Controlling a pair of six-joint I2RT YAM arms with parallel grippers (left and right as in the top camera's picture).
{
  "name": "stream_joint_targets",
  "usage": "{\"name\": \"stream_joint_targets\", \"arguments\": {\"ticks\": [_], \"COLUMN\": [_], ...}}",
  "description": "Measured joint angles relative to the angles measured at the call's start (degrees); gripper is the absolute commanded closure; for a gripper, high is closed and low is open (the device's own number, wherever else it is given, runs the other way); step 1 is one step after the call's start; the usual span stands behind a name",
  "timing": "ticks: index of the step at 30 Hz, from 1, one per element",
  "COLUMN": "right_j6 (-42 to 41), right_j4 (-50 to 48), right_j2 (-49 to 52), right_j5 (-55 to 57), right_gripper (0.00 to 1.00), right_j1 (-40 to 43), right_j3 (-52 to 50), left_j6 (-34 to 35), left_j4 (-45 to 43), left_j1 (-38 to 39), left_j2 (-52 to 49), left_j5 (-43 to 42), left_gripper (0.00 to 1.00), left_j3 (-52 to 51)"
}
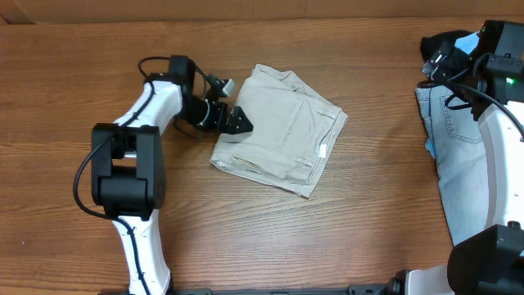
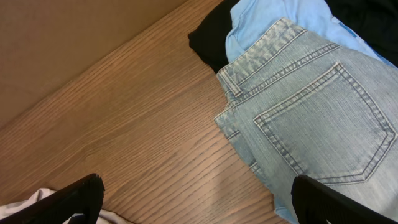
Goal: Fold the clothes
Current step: 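Drag the folded shorts with the left gripper to the far-left corner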
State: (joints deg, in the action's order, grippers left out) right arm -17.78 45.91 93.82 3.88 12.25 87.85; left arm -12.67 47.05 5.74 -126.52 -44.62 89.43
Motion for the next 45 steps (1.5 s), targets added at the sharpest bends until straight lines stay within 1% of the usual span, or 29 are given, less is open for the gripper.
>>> {"name": "stream_joint_targets", "arguments": {"ticks": [1, 3, 5, 9, 10, 12, 17, 21, 24, 29, 31, 32, 34, 35, 36, 38, 39, 41, 42, 43, 44, 45], "right_j6": [0.00, 0.02, 0.00, 0.02, 0.04, 0.02, 0.02, 0.02, 0.04, 0.00, 0.00, 0.00, 0.00, 0.02, 0.00, 0.04, 0.00, 0.02, 0.04, 0.00, 0.00, 0.02], "right_j4": [-0.04, -0.02, -0.04, -0.04, -0.02, -0.04, -0.02, -0.02, -0.02, -0.02, -0.02, -0.02, 0.00, -0.02, -0.02, -0.04, -0.04, -0.02, -0.02, 0.00, -0.02, -0.04], "right_j2": [0.00, 0.00, 0.00, 0.00, 0.00, 0.00, 0.00, 0.00, 0.00, 0.00, 0.00, 0.00, 0.00, 0.00, 0.00, 0.00, 0.00, 0.00, 0.00, 0.00, 0.00, 0.00], "right_j5": [-0.02, -0.04, -0.04, -0.02, 0.00, -0.02, -0.02, -0.04, -0.02, -0.02, -0.04, -0.04, -0.02, -0.04, -0.04, -0.02, -0.02, -0.04, -0.02, -0.02, -0.02, 0.00], "right_gripper": [0.00, 0.00, 0.00, 0.00, 0.00, 0.00, 0.00, 0.00, 0.00, 0.00, 0.00, 0.00, 0.00, 0.00, 0.00, 0.00, 0.00, 0.00, 0.00, 0.00, 0.00, 0.00], "right_j1": [0.00, 0.00, 0.00, 0.00, -0.02, -0.02, 0.00, 0.00, 0.00, 0.00, -0.02, -0.02, -0.02, 0.00, 0.00, 0.00, -0.02, 0.00, -0.02, 0.00, -0.02, 0.00], "right_j3": [0.00, 0.00, 0.00, 0.00, 0.00, 0.00, 0.00, 0.00, 0.00, 0.00, 0.00, 0.00, 0.00, 0.00, 0.00, 0.00, 0.00, 0.00, 0.00, 0.00, 0.00, 0.00], "left_j6": [0.02, 0.52, 0.85, 1.90, 2.82, 5.25, 11.04, 15.63, 18.71, 26.01, 29.11, 30.80, 33.94, 35.41, 36.98, 39.82, 41.09, 42.56, 43.01, 43.47, 43.74, 44.22], "left_j4": [-0.50, -1.81, -2.71, -4.07, -4.48, -5.35, -4.83, -3.10, -2.43, -4.28, -5.01, -5.18, -5.31, -5.31, -5.35, -5.33, -5.33, -5.14, -4.92, -4.61, -4.11, -3.39], "left_j1": [0.44, 1.29, 1.81, 2.78, 2.99, 3.43, 3.15, -1.40, -8.11, -22.58, -28.02, -30.80, -36.37, -38.82, -41.66, -46.12, -48.09, -51.15, -52.46, -53.29, -53.88, -54.16], "left_j2": [0.00, 0.07, 0.07, 0.07, 0.07, 0.07, 0.13, 0.13, 0.11, 0.11, 0.11, 0.11, 0.13, 0.13, 0.11, 0.13, 0.11, 0.13, 0.13, 0.11, 0.13, 0.11], "left_j5": [-0.39, -0.15, 0.74, 3.41, 4.39, 7.02, 10.91, 13.31, 15.08, 18.29, 19.63, 20.31, 21.64, 22.23, 22.80, 23.28, 23.26, 23.17, 22.77, 22.29, 21.81, 21.29], "left_gripper": [0.06, 0.16, 0.30, 0.80, 0.87, 0.96, 0.96, 0.96, 0.96, 0.95, 0.90, 0.83, 0.74, 0.73, 0.73, 0.82, 0.84, 0.84, 0.82, 0.72, 0.59, 0.42], "left_j3": [-0.35, -0.76, -0.96, -1.05, -1.07, -1.07, -0.61, 2.23, 5.22, 8.57, 8.76, 8.76, 8.76, 8.76, 8.76, 8.76, 8.76, 8.76, 8.76, 8.76, 8.76, 8.76]}}
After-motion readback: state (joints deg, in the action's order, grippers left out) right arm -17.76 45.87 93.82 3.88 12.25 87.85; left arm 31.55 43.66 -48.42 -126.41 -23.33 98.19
